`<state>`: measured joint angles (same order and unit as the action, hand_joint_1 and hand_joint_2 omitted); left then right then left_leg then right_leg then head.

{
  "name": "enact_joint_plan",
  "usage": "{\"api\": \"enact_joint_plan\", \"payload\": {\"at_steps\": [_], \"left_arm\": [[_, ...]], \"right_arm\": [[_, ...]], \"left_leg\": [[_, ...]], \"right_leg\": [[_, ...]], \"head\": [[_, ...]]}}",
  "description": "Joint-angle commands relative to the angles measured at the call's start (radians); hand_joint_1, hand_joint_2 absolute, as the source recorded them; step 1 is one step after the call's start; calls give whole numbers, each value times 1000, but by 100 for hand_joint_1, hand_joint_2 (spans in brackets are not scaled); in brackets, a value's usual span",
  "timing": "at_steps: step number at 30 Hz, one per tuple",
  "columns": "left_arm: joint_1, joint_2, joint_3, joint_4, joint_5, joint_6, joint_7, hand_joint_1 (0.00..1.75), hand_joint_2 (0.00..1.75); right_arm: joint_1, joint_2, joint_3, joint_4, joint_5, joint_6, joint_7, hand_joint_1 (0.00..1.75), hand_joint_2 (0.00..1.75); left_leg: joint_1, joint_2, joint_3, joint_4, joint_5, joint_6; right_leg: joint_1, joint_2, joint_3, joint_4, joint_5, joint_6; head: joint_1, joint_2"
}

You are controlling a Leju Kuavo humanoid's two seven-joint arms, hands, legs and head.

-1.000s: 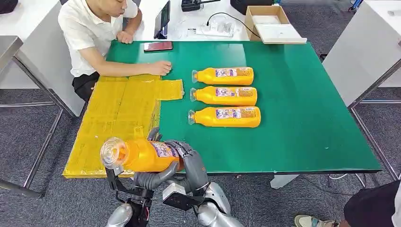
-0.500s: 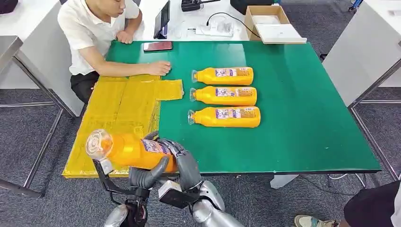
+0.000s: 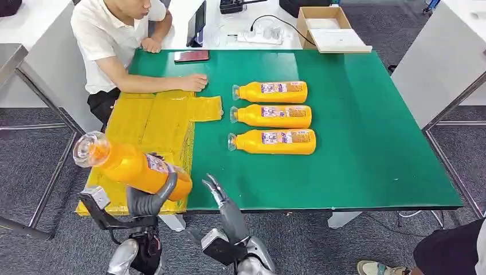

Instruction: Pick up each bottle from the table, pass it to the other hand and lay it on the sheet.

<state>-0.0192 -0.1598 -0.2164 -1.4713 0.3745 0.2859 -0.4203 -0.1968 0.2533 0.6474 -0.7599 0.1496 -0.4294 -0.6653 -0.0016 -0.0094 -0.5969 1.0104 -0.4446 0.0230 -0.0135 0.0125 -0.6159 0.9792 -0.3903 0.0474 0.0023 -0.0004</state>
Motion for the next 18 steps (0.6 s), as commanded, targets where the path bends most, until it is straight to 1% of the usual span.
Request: {"api": "enact_joint_plan", "payload": {"at_steps": [1,2,4,5,6,7,8,9,11,12,13,14,15,16,17,18], "left_arm": [[-32,72,105,13,-120,71,-5,175,175],[-32,70,102,14,-121,70,-5,175,175],[-32,68,99,14,-123,70,-5,175,175],[-43,96,68,40,-299,196,-4,175,175],[-64,129,41,85,-499,298,11,175,175],[-79,136,46,124,-641,360,11,175,175],[-103,149,37,177,-788,388,54,175,175],[-127,147,47,224,-882,404,81,175,175],[-208,148,50,362,-1129,412,146,175,175],[-230,144,52,389,-1133,410,147,175,175],[-238,142,53,399,-1135,412,146,175,175],[-251,145,52,423,-1189,412,164,175,175],[-289,156,26,487,-1290,405,224,175,175],[-345,155,13,567,-1318,370,258,175,175],[-403,164,-21,656,-1389,335,304,175,175],[-453,164,-37,737,-1428,314,338,175,175]], "right_arm": [[99,-47,-81,-57,-18,-34,-33,0,0],[98,-46,-81,-58,-18,-35,-33,0,0],[97,-44,-80,-58,-18,-37,-32,0,0],[103,-42,-93,-63,-19,-72,-29,0,0],[123,-53,-111,-92,-17,-104,-33,0,0],[139,-61,-123,-127,-8,-127,-33,0,0],[158,-71,-136,-176,2,-152,-33,0,0],[178,-80,-148,-239,15,-178,-33,0,0],[204,-88,-173,-359,19,-212,-33,0,0],[200,-85,-181,-362,19,-210,-31,0,0],[200,-83,-183,-366,20,-209,-31,0,0],[203,-79,-188,-380,18,-210,-33,0,0],[208,-76,-191,-413,6,-205,-33,0,0],[205,-71,-187,-430,0,-194,-33,0,0],[199,-63,-187,-420,-5,-179,-33,0,0],[187,-54,-183,-397,-5,-150,-33,0,0]], "left_leg": [[1,-1,3,-1,-1,-1],[1,-1,5,-1,-2,-2],[0,0,2,-1,-1,-1],[1,0,4,-1,-2,-1],[1,0,3,-1,-1,-1],[1,-1,5,-1,-2,-2],[0,-3,5,-2,-1,-2],[0,-4,3,-2,0,-1],[0,-5,4,-2,0,-2],[0,-6,2,-1,1,-1],[0,-8,4,-2,0,-2],[0,-6,3,-1,1,-1],[0,-4,2,-1,0,-1],[0,-2,3,-1,0,-1],[0,-1,2,-1,0,-1],[0,-2,4,-1,0,-2]], "right_leg": [[1,-2,3,-1,-1,-1],[1,-3,5,-1,-2,-2],[1,-1,2,0,-1,-1],[1,-2,5,-1,-2,-2],[1,-1,3,-1,-1,-1],[1,-3,6,-1,-2,-2],[1,-4,6,-1,-2,-2],[0,-5,4,-1,-2,-2],[0,-7,5,-1,-2,-2],[0,-7,3,-1,-2,-2],[0,-9,6,-1,-3,-2],[0,-7,4,-1,-2,-2],[0,-4,3,0,-1,-1],[1,-4,4,0,-1,-2],[0,-4,2,0,0,-2],[1,-5,4,0,-1,-2]], "head": [[0,0],[0,0],[0,0],[0,0],[0,0],[0,0],[0,0],[0,0],[0,0],[0,0],[0,0],[0,0],[0,0],[0,0],[-1,0],[0,0]]}}
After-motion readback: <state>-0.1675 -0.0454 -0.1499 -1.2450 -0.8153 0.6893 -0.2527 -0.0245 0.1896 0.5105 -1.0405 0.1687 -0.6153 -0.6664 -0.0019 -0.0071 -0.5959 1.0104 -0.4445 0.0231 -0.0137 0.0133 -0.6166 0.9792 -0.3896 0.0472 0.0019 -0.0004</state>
